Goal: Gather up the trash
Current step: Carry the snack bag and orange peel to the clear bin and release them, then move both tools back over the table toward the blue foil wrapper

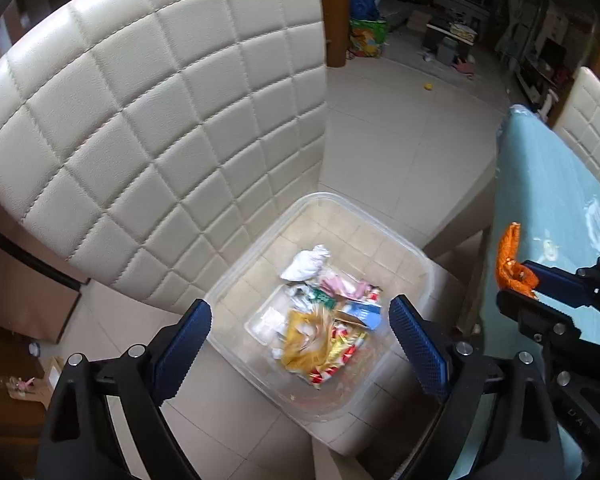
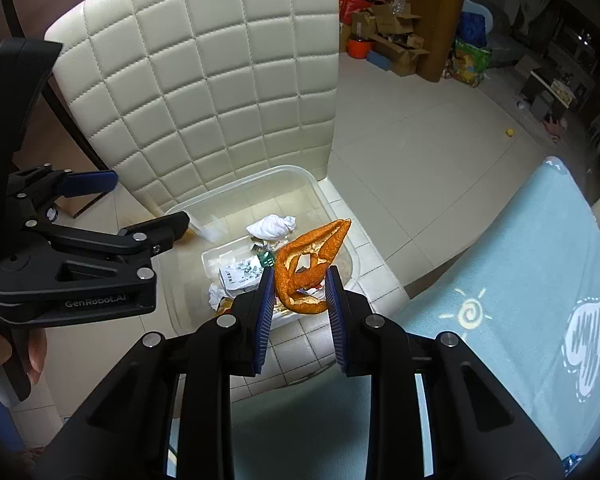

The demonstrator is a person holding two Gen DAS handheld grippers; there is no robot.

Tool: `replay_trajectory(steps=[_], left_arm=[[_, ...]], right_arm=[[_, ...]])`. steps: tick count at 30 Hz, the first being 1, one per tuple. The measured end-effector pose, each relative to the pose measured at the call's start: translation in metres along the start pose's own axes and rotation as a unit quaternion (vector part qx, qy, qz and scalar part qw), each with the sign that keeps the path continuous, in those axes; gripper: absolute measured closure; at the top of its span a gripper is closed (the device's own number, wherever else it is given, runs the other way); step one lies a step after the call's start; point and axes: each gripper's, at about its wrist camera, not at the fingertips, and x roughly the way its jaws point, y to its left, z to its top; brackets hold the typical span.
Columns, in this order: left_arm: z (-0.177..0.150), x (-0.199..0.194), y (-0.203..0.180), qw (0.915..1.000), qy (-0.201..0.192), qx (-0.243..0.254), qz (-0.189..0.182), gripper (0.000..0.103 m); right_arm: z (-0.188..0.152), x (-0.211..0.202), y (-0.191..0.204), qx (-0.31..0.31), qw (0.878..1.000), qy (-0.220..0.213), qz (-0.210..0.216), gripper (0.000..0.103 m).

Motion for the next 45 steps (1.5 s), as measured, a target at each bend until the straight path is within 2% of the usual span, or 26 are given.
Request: replay_trajectory(steps=[10,16,17,18,19,20,21,25,29,33,37,45], left_arm=[[-0.020,0.015,0.029,0.9985,0.032,-0.026,0.036,0.015],[-0.027,0.010,0.051,0.9964,0.036,-0.056,0.053,0.015],[-0.028,0.009,0.052,0.9958,0.039,-0.060,0.057,0.015],[-0.029,0.009,0.055,0.9949,0.043,-0.064,0.064,0.015],[-0.030,0.009,0.058,0.9944,0.046,-0.069,0.065,0.015],[-0.032,0.007,0.060,0.9942,0.046,-0.075,0.062,0.015],[-0.033,0.006,0.061,0.9941,0.045,-0.076,0.063,0.015],[-0.038,-0.002,0.061,0.9944,0.041,-0.073,0.064,0.015],[-0.038,-0.013,0.051,0.9957,0.035,-0.072,0.048,0.015],[-0.035,-0.032,0.022,0.9983,0.021,-0.048,0.025,0.015],[-0.035,-0.058,-0.018,1.0000,0.000,-0.009,0.003,0.015],[-0.056,-0.098,-0.100,0.9967,-0.027,0.071,-0.030,0.015]], right_arm=[[0.007,0.029,0.022,-0.024,0.999,0.020,0.016,0.073],[0.029,0.025,0.043,-0.052,0.998,-0.009,0.017,0.073],[0.034,0.023,0.046,-0.050,0.998,-0.015,0.020,0.069],[0.038,0.022,0.047,-0.048,0.999,-0.018,0.016,0.040],[0.040,0.019,0.047,-0.044,0.999,-0.027,0.007,0.021],[0.042,0.016,0.047,-0.040,0.998,-0.040,0.001,0.008],[0.042,0.010,0.048,-0.040,0.998,-0.056,0.002,0.008],[0.034,0.005,0.047,-0.048,0.998,-0.045,-0.014,0.011],[0.011,-0.010,0.029,-0.010,0.999,-0.034,-0.017,0.011],[-0.019,-0.033,0.004,0.033,0.999,-0.028,-0.026,0.010],[-0.045,-0.067,-0.016,0.055,0.996,-0.044,-0.052,0.010],[-0.108,-0.126,-0.052,0.105,0.988,-0.071,-0.092,0.010]])
